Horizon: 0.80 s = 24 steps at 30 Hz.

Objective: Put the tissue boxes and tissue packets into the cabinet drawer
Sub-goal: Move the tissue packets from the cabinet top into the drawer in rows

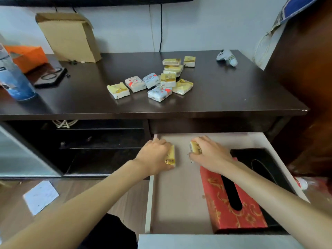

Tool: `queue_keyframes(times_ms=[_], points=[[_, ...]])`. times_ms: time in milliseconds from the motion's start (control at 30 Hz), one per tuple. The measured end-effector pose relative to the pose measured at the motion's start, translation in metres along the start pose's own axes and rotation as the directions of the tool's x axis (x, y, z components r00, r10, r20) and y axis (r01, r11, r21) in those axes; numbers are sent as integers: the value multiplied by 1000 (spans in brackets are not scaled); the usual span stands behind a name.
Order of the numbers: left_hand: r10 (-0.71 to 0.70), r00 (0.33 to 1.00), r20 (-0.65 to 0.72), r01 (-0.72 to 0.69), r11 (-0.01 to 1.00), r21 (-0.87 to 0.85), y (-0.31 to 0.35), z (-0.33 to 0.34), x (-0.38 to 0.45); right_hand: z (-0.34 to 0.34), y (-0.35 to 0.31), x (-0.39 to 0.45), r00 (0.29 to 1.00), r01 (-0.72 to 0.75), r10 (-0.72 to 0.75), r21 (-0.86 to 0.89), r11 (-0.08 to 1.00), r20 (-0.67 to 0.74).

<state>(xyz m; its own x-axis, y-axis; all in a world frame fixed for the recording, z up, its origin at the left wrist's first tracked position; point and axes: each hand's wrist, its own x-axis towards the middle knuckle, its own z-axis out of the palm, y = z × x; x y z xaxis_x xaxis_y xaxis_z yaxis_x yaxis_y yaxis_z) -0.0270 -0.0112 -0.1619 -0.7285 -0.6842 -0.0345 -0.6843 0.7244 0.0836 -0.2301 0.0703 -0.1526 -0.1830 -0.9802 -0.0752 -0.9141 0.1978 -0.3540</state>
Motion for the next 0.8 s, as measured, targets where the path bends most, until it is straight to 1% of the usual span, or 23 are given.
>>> queue_keyframes(times_ms=[67,133,200,300,400,433,533,800], points=[[-5,1000,27,2,994,113,-4,16,17,17,-1,17,1000,-27,27,-27,999,8],[2,998,55,-12,985,174,-7,28,32,30,-2,33,998,-47,49,-69,996,29],[19,997,81,-36,977,212,-9,38,41,43,-3,46,993,-59,69,-108,992,94],[18,996,90,-38,973,226,-15,52,47,58,-2,60,974,-69,95,-130,989,206],[30,996,79,-47,974,221,-22,61,48,58,5,66,940,-60,112,-168,984,322],[35,997,75,-50,975,217,-24,62,47,56,7,66,934,-49,111,-187,981,339],[44,996,74,-60,975,216,-28,64,46,54,11,66,949,-7,74,-215,977,306],[40,990,136,-70,973,219,-28,63,51,61,2,72,955,40,2,-134,990,298]])
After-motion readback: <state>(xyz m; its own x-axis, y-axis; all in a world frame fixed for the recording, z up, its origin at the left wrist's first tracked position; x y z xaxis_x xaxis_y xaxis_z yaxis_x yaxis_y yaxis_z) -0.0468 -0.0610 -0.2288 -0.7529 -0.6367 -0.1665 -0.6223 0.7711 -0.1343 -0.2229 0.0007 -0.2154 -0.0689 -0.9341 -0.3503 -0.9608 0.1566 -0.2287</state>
